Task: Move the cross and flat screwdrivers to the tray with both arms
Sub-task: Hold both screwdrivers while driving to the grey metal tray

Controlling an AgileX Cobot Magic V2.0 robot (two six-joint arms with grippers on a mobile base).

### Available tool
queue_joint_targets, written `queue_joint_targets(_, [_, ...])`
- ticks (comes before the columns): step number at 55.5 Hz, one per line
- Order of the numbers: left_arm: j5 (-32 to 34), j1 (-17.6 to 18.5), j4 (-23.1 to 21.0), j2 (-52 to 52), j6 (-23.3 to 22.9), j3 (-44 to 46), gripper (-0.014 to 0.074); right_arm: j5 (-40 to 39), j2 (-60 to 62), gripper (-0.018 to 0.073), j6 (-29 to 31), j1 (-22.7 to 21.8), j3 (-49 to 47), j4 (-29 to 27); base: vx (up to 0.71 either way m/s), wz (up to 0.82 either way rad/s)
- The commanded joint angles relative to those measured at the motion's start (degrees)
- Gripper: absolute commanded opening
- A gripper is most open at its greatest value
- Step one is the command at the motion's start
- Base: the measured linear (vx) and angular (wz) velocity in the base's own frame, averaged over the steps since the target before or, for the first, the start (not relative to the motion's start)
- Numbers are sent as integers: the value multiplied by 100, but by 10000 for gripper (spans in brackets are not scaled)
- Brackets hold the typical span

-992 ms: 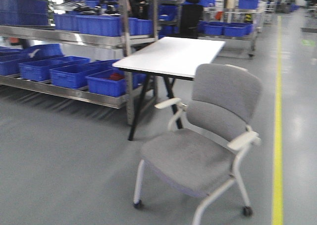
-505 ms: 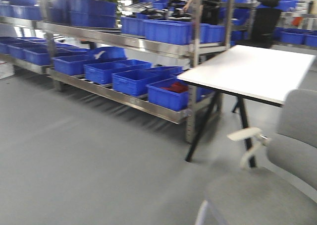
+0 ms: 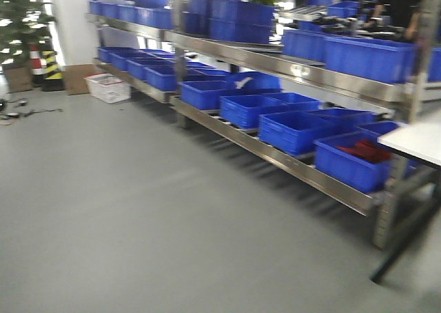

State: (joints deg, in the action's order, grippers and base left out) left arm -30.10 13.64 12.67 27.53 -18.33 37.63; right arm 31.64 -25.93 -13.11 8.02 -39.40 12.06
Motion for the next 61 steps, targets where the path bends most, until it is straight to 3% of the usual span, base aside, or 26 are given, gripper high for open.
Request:
queue_joint_targets(1, [539, 35, 51, 43, -45, 160, 3, -532, -45, -8, 19, -13, -175, 96, 53, 58])
queue_joint_targets(26, [539, 35, 51, 43, -45, 160, 3, -532, -45, -8, 19, -13, -175, 96, 55, 39])
queue_joint_targets(61, [539, 35, 51, 43, -45, 160, 3, -534, -45, -8, 19, -13, -175, 96, 60, 11])
